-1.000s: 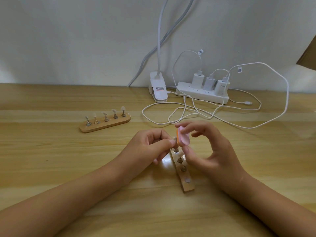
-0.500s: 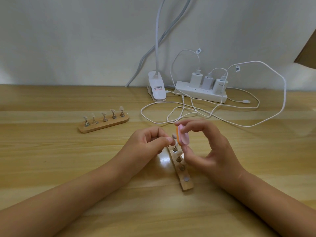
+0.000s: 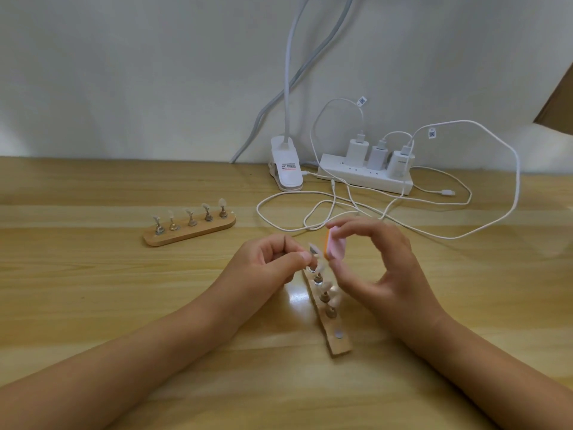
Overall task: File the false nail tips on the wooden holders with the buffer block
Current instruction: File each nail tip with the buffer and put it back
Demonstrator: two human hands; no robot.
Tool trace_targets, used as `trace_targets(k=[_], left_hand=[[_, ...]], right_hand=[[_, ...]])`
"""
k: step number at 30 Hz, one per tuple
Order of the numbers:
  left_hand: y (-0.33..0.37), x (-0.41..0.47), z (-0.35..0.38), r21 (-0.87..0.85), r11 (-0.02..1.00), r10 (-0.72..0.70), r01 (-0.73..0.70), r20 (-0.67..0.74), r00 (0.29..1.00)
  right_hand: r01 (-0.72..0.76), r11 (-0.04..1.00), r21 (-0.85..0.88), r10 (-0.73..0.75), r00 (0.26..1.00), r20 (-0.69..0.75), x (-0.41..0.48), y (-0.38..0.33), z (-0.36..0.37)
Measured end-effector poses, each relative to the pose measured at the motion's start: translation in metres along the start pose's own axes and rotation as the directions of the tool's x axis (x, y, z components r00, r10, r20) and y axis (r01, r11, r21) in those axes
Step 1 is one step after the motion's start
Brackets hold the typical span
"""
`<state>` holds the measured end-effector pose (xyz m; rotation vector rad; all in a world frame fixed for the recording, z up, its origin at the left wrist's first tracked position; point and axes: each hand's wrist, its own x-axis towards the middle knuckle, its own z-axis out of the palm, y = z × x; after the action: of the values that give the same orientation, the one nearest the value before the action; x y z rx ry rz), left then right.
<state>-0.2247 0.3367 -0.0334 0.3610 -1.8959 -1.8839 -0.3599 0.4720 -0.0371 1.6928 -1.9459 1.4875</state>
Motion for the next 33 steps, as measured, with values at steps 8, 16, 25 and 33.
trace_targets(k=[8, 16, 25, 33], left_hand=[[-0.001, 0.0, -0.001, 0.033, 0.999, 0.006, -0.007, 0.017, 1.0], [0.0, -0.001, 0.002, 0.099, 0.993, 0.053, -0.061, 0.08, 0.995], [0.001, -0.003, 0.005, 0.105, 0.992, 0.058, -0.066, 0.077, 0.995], [0.002, -0.002, 0.004, 0.118, 0.991, 0.051, -0.059, 0.064, 0.997]], right_hand=[[0.046, 0.995, 0.092, -0.052, 0.997, 0.058, -0.004, -0.006, 0.002], [-0.087, 0.969, 0.23, 0.053, 0.988, 0.147, -0.005, -0.004, 0.0], [-0.206, 0.938, 0.279, 0.17, 0.974, 0.146, -0.003, -0.005, 0.0], [-0.116, 0.957, 0.267, 0.093, 0.991, 0.097, -0.003, -0.007, 0.003]])
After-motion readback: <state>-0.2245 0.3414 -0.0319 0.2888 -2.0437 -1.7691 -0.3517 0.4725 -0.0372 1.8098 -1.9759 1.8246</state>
